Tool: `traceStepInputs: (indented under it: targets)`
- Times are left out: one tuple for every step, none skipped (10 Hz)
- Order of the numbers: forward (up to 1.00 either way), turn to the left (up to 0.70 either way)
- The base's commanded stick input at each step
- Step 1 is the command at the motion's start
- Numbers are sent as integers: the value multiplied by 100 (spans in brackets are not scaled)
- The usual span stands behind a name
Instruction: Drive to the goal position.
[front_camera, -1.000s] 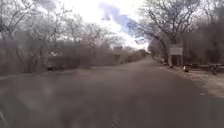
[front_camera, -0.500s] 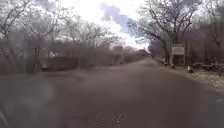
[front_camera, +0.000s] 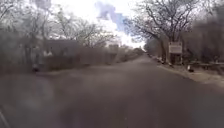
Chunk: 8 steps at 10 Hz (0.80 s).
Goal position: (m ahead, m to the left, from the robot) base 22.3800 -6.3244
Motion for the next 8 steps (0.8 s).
traceStepInputs:
  targets:
    - [70, 0]
    - [70, 0]
    - [70, 0]
    - [70, 0]
    - [70, 0]
    - [70, 0]
    - [70, 0]
    - [70, 0]
